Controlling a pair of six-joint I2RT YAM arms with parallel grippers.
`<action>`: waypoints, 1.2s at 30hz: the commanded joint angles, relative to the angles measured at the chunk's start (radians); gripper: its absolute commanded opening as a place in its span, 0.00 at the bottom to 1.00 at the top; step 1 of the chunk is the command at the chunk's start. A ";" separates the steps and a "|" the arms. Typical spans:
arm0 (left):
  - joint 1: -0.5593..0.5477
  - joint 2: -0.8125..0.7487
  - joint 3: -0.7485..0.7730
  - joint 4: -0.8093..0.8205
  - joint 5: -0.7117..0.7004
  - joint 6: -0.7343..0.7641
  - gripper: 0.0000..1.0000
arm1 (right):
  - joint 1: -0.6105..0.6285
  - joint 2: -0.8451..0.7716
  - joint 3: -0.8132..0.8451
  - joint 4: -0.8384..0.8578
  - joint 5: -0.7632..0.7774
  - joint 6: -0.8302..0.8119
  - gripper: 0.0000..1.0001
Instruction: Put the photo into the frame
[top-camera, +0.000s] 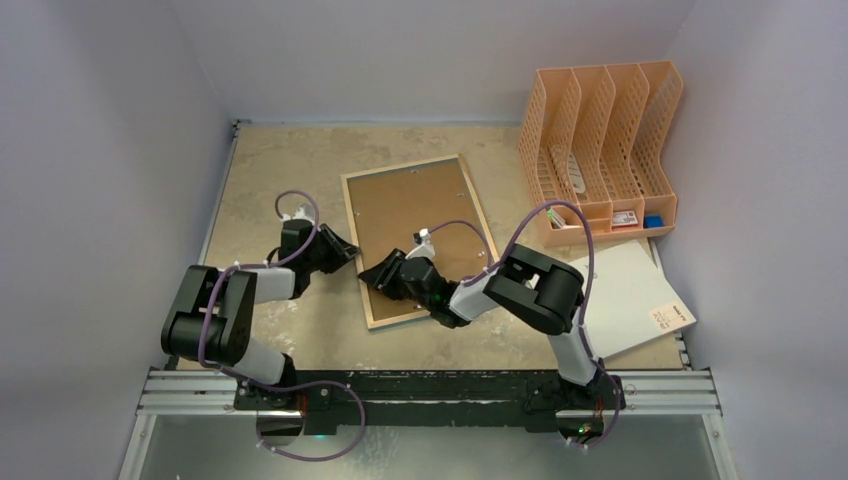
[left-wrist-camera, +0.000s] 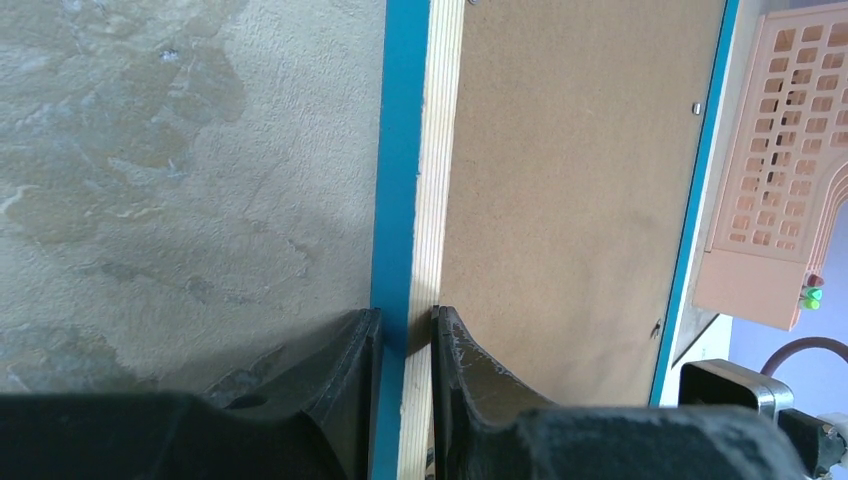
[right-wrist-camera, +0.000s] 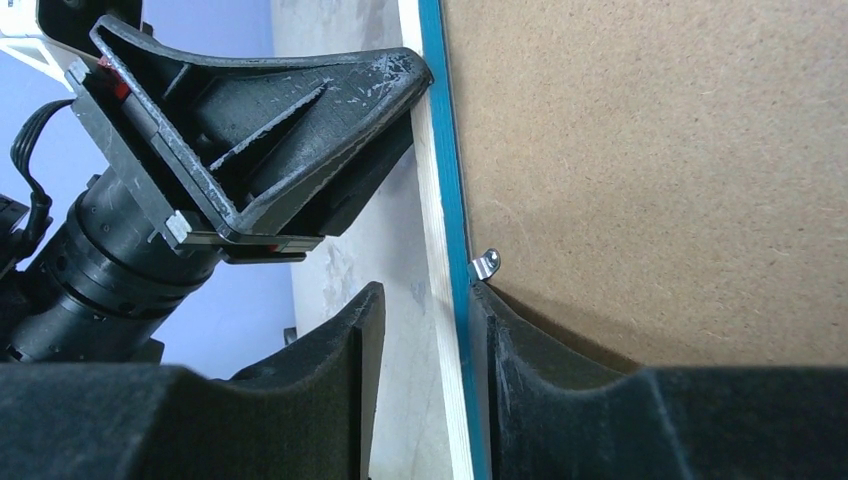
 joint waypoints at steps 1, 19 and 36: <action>-0.012 0.019 -0.065 -0.227 0.012 0.023 0.00 | -0.019 -0.043 -0.068 -0.164 0.062 -0.049 0.42; -0.046 -0.059 -0.119 -0.207 -0.022 0.071 0.00 | -0.007 -0.142 -0.148 -0.120 -0.012 0.046 0.25; -0.051 -0.141 -0.133 -0.299 -0.024 0.088 0.00 | 0.021 -0.043 -0.028 -0.208 -0.035 0.026 0.07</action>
